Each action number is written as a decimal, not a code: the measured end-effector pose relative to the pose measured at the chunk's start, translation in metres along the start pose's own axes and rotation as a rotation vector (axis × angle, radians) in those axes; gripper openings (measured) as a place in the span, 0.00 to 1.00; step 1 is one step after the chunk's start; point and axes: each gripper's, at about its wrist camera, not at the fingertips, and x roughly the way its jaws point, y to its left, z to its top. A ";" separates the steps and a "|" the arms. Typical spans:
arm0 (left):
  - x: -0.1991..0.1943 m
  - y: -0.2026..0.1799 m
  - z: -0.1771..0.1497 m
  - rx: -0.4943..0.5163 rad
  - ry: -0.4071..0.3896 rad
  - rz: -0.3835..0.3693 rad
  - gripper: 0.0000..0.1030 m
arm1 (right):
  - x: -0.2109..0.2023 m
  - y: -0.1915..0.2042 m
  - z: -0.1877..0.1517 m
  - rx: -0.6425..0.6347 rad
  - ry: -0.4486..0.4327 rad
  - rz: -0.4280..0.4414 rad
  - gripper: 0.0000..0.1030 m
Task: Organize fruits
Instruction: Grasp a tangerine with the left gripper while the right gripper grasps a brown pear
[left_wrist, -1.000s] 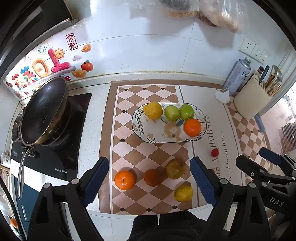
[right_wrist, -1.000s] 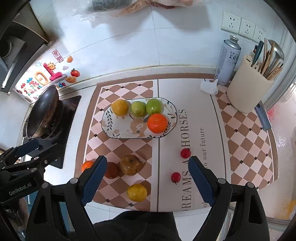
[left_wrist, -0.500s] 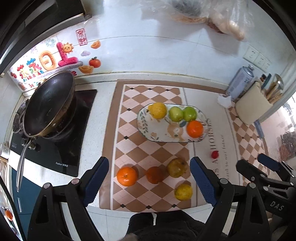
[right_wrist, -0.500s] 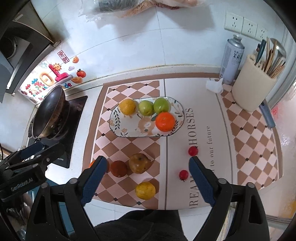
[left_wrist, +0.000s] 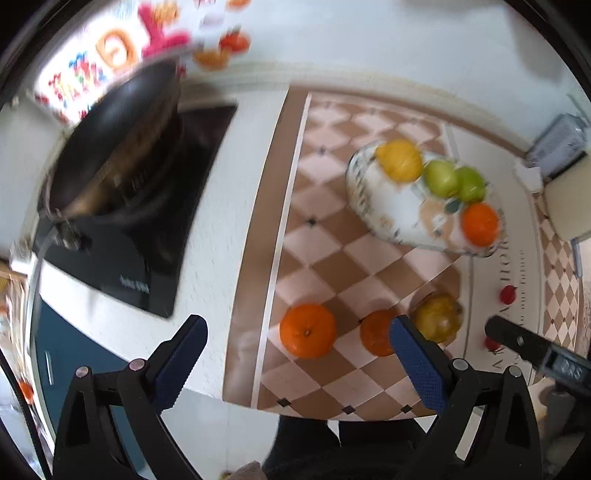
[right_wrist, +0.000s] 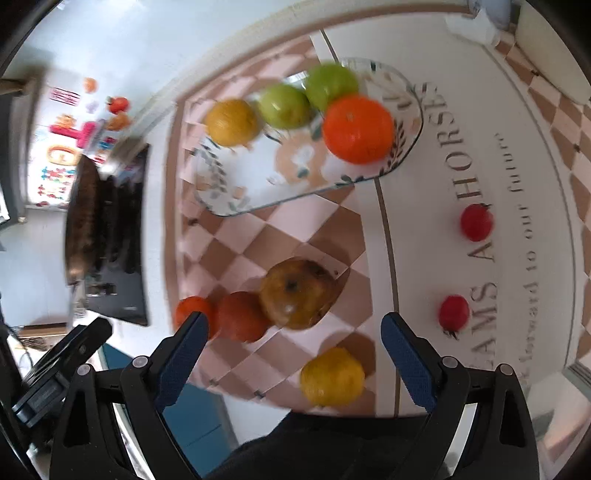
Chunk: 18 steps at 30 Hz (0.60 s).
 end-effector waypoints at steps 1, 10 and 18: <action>0.008 0.002 -0.001 -0.008 0.021 -0.002 0.98 | 0.009 0.002 0.002 -0.022 0.005 -0.024 0.94; 0.058 0.009 -0.009 0.009 0.143 0.042 0.98 | 0.080 0.030 0.011 -0.276 0.113 -0.128 0.70; 0.090 0.000 -0.007 0.086 0.199 0.055 0.98 | 0.072 0.012 0.005 -0.215 0.107 -0.128 0.68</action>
